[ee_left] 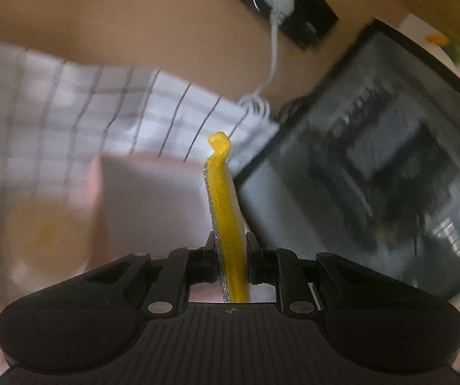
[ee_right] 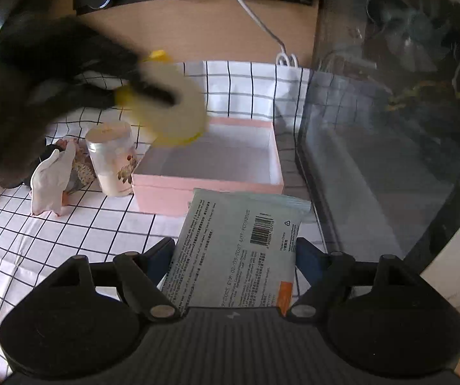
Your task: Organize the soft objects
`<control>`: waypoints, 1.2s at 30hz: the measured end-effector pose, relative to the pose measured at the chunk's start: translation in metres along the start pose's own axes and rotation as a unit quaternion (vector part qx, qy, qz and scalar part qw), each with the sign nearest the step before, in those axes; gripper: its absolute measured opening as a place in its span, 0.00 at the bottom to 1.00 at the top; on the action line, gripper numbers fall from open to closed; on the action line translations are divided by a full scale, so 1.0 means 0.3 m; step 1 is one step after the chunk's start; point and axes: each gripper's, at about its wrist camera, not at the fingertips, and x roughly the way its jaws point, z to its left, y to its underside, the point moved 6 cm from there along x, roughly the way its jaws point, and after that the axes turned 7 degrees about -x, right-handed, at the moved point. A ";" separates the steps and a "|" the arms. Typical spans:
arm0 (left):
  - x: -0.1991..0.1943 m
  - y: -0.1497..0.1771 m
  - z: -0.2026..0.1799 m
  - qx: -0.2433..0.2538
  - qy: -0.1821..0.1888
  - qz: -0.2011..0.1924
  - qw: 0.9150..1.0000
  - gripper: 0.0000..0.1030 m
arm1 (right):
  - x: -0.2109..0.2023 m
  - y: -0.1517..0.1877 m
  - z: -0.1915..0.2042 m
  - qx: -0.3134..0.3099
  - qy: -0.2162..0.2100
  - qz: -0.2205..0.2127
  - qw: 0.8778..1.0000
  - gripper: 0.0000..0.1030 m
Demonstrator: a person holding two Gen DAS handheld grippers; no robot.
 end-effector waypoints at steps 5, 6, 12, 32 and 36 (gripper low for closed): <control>0.219 -0.076 0.008 0.026 -0.082 0.022 0.996 0.20 | 0.005 -0.024 0.010 -0.023 0.001 -0.008 1.000 0.78; 0.251 -0.068 0.017 0.052 -0.117 0.021 0.992 0.20 | 0.011 -0.022 0.010 -0.025 0.000 -0.005 1.000 0.78; 0.221 -0.053 0.082 0.103 -0.170 -0.040 0.979 0.20 | 0.061 -0.035 -0.005 -0.029 -0.005 0.007 1.000 0.78; -0.435 0.412 0.315 0.010 -0.218 -0.065 0.974 0.20 | 0.529 -0.494 0.086 -0.039 -0.053 -0.004 0.998 0.89; -0.576 0.377 0.400 -0.027 -0.252 -0.132 0.958 0.20 | 0.500 -0.436 0.213 -0.058 -0.081 -0.002 0.995 0.89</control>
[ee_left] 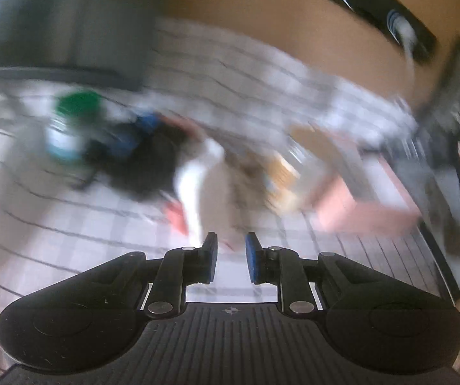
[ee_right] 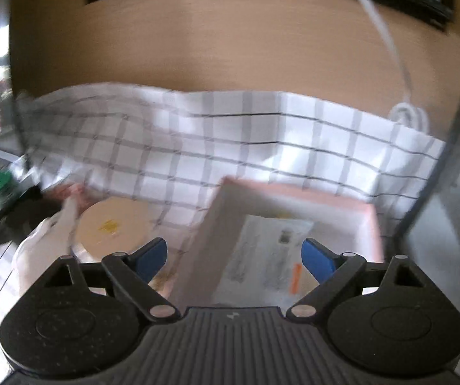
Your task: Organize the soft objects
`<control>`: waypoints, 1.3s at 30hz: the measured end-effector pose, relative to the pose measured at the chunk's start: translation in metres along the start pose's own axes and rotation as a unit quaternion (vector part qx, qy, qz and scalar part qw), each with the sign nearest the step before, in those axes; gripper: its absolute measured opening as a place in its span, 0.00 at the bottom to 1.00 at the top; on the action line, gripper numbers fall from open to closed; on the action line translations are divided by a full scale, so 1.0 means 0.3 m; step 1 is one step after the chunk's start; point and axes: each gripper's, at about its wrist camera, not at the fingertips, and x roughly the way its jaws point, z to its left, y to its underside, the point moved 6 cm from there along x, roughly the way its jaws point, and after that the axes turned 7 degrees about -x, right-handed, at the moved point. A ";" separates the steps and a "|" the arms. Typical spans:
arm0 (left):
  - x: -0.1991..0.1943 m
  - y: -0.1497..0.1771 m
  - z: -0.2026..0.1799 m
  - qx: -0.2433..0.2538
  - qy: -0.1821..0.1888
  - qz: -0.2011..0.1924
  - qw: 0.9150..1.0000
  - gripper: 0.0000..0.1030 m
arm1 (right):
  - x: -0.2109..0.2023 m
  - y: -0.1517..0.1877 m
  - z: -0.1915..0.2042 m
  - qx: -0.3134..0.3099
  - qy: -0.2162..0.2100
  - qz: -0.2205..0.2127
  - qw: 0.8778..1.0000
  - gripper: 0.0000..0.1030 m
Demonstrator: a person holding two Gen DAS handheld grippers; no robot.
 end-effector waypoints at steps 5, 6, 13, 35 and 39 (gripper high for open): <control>-0.044 -0.101 0.099 -0.023 -0.030 -0.053 0.998 0.20 | -0.031 0.017 0.208 -0.050 -0.046 -0.010 0.998 0.89; -0.045 -0.107 0.114 -0.029 -0.032 -0.052 0.998 0.20 | -0.031 0.008 0.256 -0.060 -0.059 -0.013 0.996 0.89; -0.042 -0.040 0.204 -0.049 -0.037 -0.011 0.998 0.21 | 0.058 -0.145 0.587 -0.097 -0.136 -0.034 0.985 0.89; -0.147 -0.050 0.429 -0.116 -0.071 -0.042 0.990 0.20 | 0.227 -0.093 0.794 -0.103 -0.280 0.041 0.954 0.89; -0.125 -0.070 0.367 -0.101 -0.048 -0.044 0.993 0.20 | 0.131 -0.011 0.770 -0.122 -0.287 0.045 0.949 0.89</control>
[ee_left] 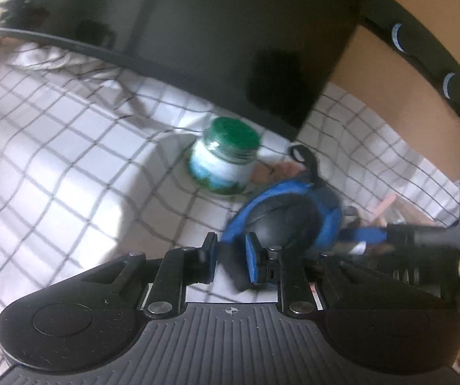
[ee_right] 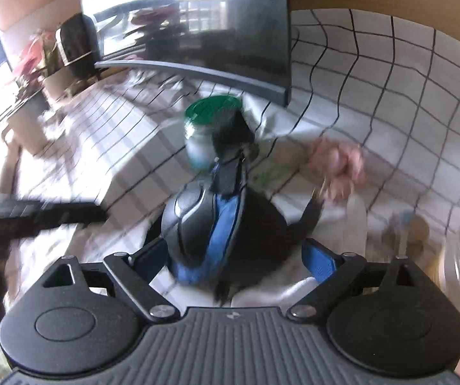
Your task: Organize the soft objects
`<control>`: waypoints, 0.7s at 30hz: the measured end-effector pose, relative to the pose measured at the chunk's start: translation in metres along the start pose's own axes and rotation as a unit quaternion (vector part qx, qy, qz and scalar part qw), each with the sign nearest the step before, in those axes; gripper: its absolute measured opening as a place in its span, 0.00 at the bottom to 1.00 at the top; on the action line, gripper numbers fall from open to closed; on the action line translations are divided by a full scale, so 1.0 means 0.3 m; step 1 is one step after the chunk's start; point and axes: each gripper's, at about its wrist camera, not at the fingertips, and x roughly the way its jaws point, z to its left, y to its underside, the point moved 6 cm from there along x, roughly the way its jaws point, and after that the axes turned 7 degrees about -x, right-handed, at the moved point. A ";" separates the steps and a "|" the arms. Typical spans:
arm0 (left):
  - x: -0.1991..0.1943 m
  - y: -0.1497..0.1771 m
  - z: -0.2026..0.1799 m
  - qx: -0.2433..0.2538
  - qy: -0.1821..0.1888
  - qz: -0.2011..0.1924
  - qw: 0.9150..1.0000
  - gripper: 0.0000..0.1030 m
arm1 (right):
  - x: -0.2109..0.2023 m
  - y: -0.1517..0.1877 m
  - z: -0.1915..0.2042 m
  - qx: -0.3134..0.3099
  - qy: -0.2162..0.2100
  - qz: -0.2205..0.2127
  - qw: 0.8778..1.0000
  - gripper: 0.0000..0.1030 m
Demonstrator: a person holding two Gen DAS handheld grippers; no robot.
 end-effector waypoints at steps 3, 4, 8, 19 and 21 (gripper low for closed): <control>0.018 0.018 -0.065 0.020 0.024 0.009 0.999 0.20 | -0.051 0.079 0.014 -0.001 0.000 0.011 1.000 0.89; 0.024 0.025 -0.091 0.029 0.033 0.013 0.999 0.21 | -0.059 0.101 0.016 0.002 0.003 0.014 1.000 0.89; 0.044 0.066 -0.190 0.071 0.062 0.028 0.995 0.21 | -0.091 0.201 -0.019 0.027 0.023 0.030 0.999 0.89; 0.135 0.099 -0.243 0.106 -0.008 0.033 0.994 0.20 | -0.219 0.315 -0.102 0.029 0.101 0.010 0.994 0.89; 0.154 0.084 -0.214 0.103 -0.039 0.025 0.994 0.21 | -0.216 0.304 -0.109 0.027 0.110 0.010 0.994 0.89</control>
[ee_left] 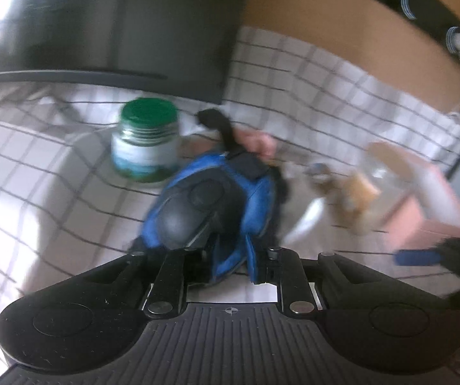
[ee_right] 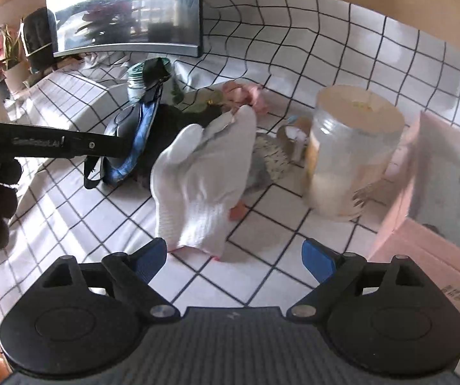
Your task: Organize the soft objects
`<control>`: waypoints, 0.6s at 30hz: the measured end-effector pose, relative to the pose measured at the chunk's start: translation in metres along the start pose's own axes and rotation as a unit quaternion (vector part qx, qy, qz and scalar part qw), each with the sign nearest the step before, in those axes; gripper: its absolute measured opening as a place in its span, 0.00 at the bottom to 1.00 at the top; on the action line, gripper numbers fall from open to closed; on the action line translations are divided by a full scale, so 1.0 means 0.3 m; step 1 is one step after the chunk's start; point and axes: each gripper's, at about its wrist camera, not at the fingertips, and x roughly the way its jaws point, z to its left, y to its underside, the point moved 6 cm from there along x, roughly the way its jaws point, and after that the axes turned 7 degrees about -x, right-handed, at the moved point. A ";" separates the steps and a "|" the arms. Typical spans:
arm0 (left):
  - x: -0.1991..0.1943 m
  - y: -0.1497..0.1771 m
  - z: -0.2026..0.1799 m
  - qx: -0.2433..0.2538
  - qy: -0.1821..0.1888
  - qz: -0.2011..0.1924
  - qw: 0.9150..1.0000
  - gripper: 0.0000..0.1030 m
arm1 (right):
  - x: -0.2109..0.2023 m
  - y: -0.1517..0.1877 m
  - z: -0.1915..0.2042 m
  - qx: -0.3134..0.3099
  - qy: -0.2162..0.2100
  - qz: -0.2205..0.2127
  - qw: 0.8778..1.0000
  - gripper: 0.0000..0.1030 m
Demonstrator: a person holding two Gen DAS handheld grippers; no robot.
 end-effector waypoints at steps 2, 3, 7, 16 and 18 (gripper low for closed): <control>0.000 -0.007 0.042 -0.009 -0.034 -0.005 0.999 0.21 | 0.000 -0.005 -0.003 -0.003 0.008 -0.003 1.000 0.89; -0.008 -0.008 0.070 -0.020 -0.048 -0.008 0.999 0.20 | 0.000 -0.008 -0.004 -0.006 0.010 -0.007 1.000 0.89; -0.062 0.006 0.169 -0.060 -0.055 -0.011 0.997 0.21 | 0.025 -0.037 0.007 -0.012 0.009 -0.012 1.000 0.89; -0.143 0.086 0.179 -0.083 -0.001 0.007 0.997 0.21 | 0.150 -0.150 0.074 -0.010 -0.021 -0.010 1.000 0.76; -0.143 0.097 0.150 -0.073 0.020 0.013 0.997 0.21 | 0.158 -0.162 0.084 -0.007 -0.032 -0.005 0.999 0.53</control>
